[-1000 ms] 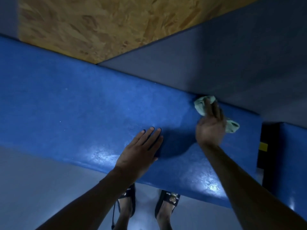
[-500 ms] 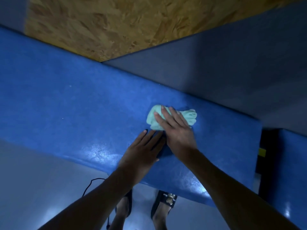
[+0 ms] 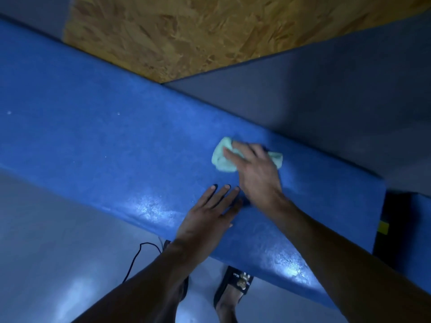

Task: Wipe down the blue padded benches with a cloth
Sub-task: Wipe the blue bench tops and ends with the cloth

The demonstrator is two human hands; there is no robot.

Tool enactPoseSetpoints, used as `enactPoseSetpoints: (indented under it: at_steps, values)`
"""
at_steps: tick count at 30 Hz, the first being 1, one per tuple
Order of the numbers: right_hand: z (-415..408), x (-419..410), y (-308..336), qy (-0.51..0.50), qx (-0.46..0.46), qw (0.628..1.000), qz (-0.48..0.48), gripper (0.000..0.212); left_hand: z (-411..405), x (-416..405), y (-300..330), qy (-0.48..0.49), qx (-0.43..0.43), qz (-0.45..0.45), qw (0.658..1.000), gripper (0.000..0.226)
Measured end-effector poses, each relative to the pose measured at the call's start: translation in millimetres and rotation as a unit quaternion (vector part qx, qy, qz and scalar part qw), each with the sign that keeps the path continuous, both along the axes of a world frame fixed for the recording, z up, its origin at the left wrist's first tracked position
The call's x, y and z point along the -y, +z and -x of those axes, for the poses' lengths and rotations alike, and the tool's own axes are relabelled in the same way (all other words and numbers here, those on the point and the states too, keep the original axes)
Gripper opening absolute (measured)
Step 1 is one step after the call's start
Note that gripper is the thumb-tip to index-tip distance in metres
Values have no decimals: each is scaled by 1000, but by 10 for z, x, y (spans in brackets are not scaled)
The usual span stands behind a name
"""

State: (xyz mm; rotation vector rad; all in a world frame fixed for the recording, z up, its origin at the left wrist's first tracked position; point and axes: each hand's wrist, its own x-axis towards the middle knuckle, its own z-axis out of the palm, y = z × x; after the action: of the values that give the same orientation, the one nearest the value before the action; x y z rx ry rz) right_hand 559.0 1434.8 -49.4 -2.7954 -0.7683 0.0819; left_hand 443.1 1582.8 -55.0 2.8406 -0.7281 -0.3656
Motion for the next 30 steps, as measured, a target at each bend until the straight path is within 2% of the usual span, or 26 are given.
enactPoseSetpoints:
  at_steps: [3,6,9,11,13,22,30]
  values:
    - [357,162,62,95,-16,995,1,54,122,-41,32,-1,-5,3,1000,56]
    - [118,222,72,128,1,992,20,53,282,-109,2,-16,-5,-15,1000,66]
    - [-179,90,12,57,-7,998,-1,56,378,-106,3,-19,-6,-38,999,66]
    - [-128,-66,-27,-25,-13,999,-25,58,407,-58,47,-4,-5,-38,999,64]
    - [64,-174,-39,-60,-12,998,-27,62,434,-5,101,13,-6,-40,999,64]
    - [822,119,90,129,-55,989,-47,54,693,69,215,70,-20,-33,997,62]
    - [1293,337,88,129,-113,982,-77,54,1233,-77,259,77,-15,-7,997,58]
